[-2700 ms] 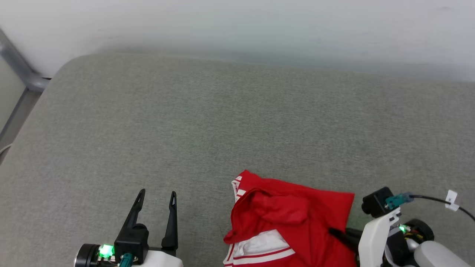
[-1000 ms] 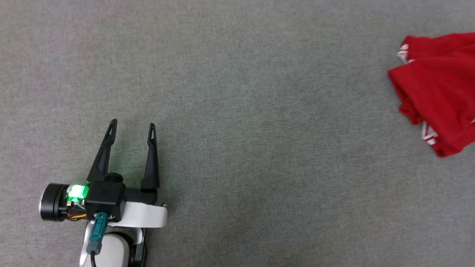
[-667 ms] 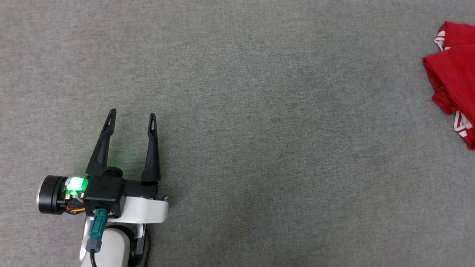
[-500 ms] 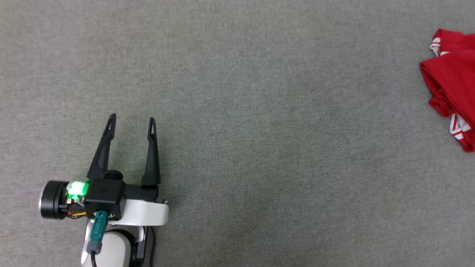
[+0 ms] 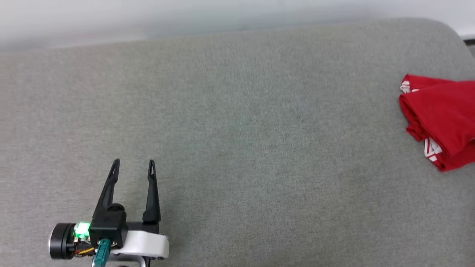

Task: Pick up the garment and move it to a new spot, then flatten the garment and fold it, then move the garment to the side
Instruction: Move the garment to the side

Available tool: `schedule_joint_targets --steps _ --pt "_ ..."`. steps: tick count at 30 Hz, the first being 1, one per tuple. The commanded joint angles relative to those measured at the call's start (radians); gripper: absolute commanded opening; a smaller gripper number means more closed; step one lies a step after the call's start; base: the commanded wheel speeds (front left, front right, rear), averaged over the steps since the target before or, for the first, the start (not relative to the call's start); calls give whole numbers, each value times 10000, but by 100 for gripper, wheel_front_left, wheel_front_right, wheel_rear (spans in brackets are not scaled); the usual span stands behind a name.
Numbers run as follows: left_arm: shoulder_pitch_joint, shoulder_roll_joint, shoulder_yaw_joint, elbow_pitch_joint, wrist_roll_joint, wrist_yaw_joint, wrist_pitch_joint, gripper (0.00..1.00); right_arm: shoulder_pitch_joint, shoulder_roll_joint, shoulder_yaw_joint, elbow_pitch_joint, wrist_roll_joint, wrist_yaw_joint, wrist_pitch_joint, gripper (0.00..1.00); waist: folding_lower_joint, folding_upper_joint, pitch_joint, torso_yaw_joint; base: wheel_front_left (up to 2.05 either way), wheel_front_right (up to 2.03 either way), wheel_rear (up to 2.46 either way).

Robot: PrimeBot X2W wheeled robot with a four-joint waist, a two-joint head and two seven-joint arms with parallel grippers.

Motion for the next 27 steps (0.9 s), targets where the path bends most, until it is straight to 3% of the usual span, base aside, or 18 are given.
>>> schedule_joint_targets --steps 1,8,15,20,21,27 --pt "155 -28 78 48 -47 17 -21 100 296 226 -20 -262 -134 -15 -91 100 1 0 -495 160 0 0 0" --pt "605 -90 281 328 -171 -112 -21 100 1535 1636 -540 -2433 -903 -16 -1002 100 1 0 -1326 537 0 0 0" --pt "970 -194 413 585 -219 -256 -21 100 3067 3239 -354 -4144 -1647 -16 -1611 100 1 0 -1931 795 0 0 0" --pt "1187 -268 437 786 -198 -386 -21 100 4198 4145 -214 -4536 -1930 -16 -1777 100 1 0 -2342 951 0 0 0" --pt "1307 -304 454 857 -168 -429 -21 100 4739 4624 -329 -4683 -1979 -16 -1779 100 1 0 -2496 1011 0 0 0" --pt "1487 -391 362 837 -64 -439 -21 100 5729 5173 -390 -4692 -1884 -15 -1759 100 1 0 -2664 1140 0 0 0"
